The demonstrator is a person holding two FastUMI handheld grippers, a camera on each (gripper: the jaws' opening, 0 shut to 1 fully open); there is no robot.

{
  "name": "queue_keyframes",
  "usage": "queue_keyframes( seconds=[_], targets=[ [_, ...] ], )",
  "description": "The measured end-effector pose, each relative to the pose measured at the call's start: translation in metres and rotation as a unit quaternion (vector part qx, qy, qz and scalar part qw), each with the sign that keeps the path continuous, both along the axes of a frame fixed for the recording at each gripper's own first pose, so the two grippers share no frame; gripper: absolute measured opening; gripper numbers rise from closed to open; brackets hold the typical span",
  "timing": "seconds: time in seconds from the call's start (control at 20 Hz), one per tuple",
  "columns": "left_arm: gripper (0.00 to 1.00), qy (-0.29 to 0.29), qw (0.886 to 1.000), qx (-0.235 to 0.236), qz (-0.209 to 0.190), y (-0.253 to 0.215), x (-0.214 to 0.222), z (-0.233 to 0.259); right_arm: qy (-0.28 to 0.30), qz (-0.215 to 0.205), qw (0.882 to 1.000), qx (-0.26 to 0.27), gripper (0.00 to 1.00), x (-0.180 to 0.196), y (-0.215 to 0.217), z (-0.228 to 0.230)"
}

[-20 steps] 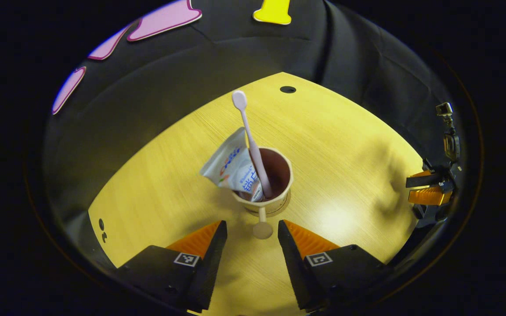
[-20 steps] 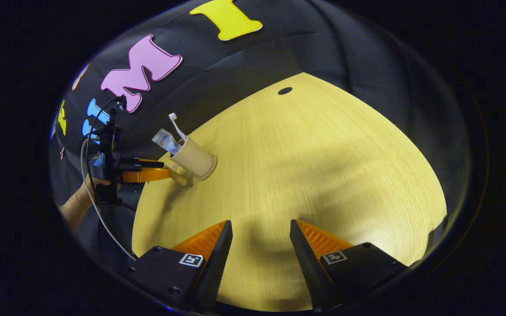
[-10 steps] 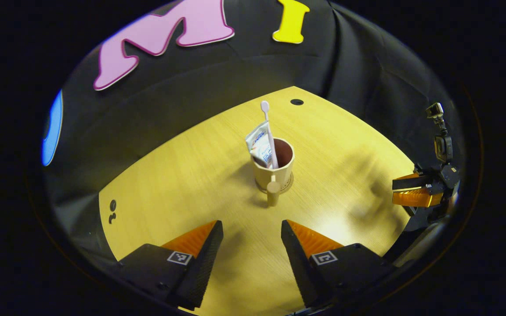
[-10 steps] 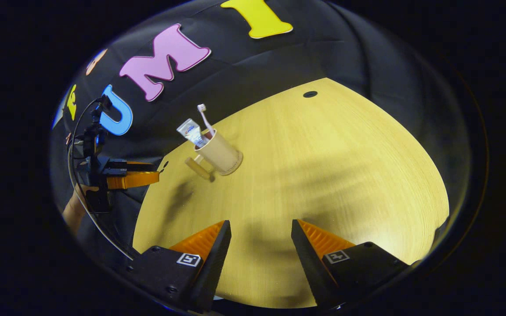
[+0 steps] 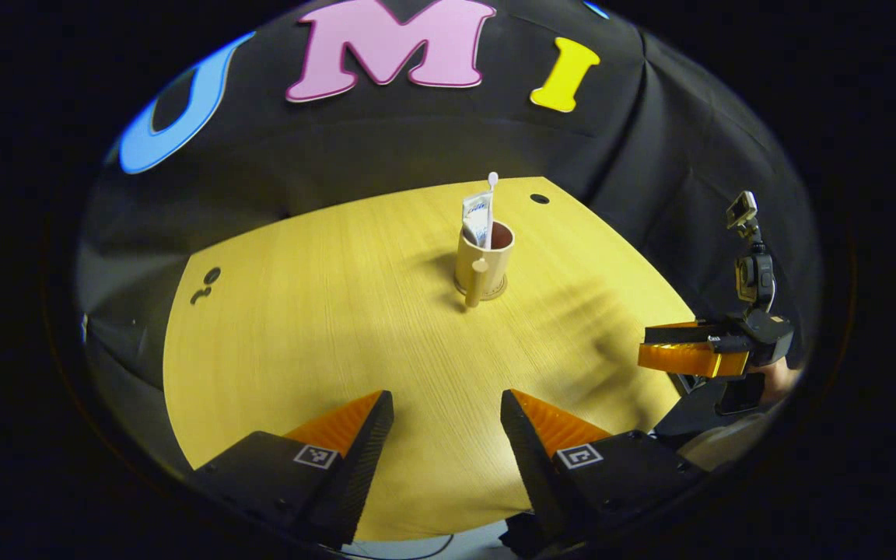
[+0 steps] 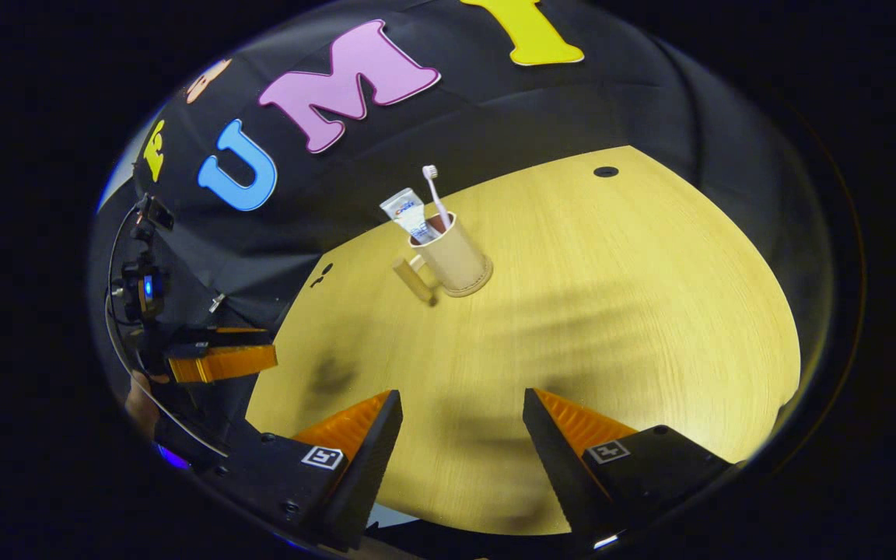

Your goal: Put the toothbrush and toothpaste on the desktop into the cup, then pick up the cup and place it on the coaster on the desktop.

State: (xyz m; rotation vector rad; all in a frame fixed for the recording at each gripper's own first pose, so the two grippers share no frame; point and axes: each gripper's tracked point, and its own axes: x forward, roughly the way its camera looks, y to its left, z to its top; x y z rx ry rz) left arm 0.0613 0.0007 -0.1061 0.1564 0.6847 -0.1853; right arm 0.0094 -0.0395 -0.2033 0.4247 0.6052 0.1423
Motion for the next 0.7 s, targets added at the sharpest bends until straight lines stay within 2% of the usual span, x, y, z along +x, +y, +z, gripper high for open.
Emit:
queue_keyframes(
  seconds=[0.35,0.65,0.7],
  targets=[
    [0.85,0.006,0.998,-0.009,0.064,0.028,-0.03,-0.039,0.02,0.029,0.999,-0.023,0.97,-0.014,0.027,-0.003],
    [0.85,0.025,0.996,-0.045,0.069,0.011,-0.048,-0.064,0.033,0.044,0.998,-0.021,0.97,-0.02,0.042,-0.005],
    [0.9,0.029,0.996,-0.052,0.067,0.005,-0.048,-0.068,0.037,0.043,0.998,-0.024,0.97,-0.021,0.04,-0.008]
  ],
)
